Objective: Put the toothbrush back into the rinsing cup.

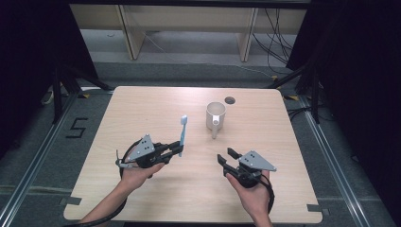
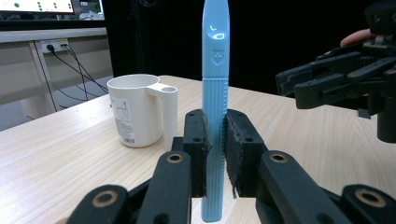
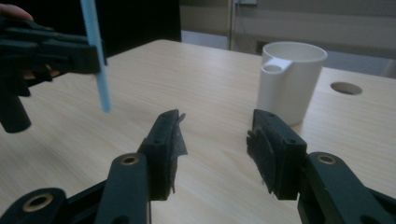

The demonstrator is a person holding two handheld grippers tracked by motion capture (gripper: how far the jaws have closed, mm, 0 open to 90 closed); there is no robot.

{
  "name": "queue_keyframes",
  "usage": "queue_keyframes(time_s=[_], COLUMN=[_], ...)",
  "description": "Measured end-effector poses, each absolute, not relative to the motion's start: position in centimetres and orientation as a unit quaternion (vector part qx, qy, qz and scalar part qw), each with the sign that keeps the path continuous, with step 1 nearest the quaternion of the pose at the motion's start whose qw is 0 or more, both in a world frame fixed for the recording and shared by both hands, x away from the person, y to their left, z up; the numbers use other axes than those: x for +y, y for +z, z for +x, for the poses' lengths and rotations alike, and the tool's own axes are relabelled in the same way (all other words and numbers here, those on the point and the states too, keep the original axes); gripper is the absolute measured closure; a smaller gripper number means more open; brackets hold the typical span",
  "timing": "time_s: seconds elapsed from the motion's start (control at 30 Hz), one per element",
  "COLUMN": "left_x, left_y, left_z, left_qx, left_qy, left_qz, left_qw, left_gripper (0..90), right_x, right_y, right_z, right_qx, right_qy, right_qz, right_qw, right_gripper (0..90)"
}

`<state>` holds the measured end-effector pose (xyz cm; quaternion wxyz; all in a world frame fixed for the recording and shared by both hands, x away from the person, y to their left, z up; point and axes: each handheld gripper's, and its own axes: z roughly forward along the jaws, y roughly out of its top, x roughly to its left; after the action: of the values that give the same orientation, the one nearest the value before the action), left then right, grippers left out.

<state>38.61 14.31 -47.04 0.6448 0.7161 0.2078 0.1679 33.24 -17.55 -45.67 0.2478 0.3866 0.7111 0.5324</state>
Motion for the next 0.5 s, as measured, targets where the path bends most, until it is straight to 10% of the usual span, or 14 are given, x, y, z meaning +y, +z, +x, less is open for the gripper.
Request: queue_keyframes(time_s=[0.5], left_x=[12.8], left_y=[-47.2], left_z=[38.6], left_qx=[0.218], left_qy=[0.168], left_qz=[0.713], left_qw=[0.645], left_gripper=[78.6], right_x=[-14.5], right_y=[-43.3], right_z=[34.0], right_qx=[0.689], right_qy=[0.586], right_qz=[0.353], right_qw=[0.239], right_gripper=[57.8])
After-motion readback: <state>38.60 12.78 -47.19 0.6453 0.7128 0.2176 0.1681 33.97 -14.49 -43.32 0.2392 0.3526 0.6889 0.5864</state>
